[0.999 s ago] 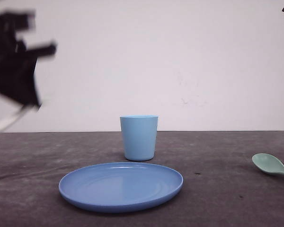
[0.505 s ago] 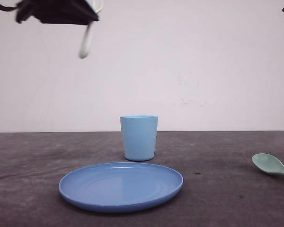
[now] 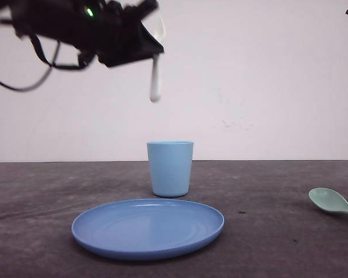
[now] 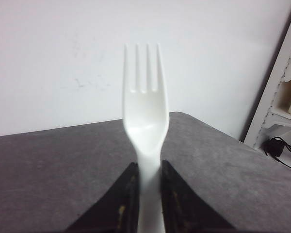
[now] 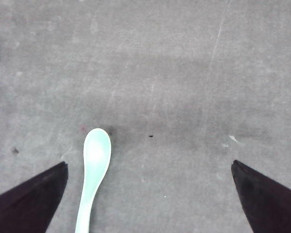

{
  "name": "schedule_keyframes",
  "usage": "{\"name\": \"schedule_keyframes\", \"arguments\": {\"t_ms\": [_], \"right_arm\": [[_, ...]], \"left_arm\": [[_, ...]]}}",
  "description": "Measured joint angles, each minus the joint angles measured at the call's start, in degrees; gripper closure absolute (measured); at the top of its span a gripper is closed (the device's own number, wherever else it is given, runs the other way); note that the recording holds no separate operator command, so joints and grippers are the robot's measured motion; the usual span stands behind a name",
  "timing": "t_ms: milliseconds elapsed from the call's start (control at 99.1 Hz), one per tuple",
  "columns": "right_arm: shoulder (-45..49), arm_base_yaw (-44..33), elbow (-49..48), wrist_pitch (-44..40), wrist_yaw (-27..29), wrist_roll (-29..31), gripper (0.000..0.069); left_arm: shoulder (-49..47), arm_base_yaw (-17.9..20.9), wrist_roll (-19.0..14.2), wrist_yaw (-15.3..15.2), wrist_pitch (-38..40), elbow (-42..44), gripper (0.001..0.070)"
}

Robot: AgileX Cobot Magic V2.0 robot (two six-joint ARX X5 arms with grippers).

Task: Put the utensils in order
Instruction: 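Lift the white fork with the left gripper toward the blue cup, then lower the fork handle into the blue cup and open the left gripper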

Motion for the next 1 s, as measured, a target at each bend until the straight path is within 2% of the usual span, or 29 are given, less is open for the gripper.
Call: {"name": "schedule_keyframes", "arguments": {"t_ms": [232,666,999], "right_arm": [[0.0,0.0,0.0,0.0,0.0,0.0,0.0011],[0.0,0.0,0.0,-0.1,0.0,0.0,0.0011],[0.0,0.0,0.0,-0.4,0.0,0.0,0.0011]], "left_arm": [[8.6,-0.3,0.0,0.0,7.0,1.6,0.0670],[17.0,-1.1,3.1,0.0,6.8,1.9,0.0670],[17.5,-1.3,6.5,0.0,2.9,1.9,0.0670]]}}
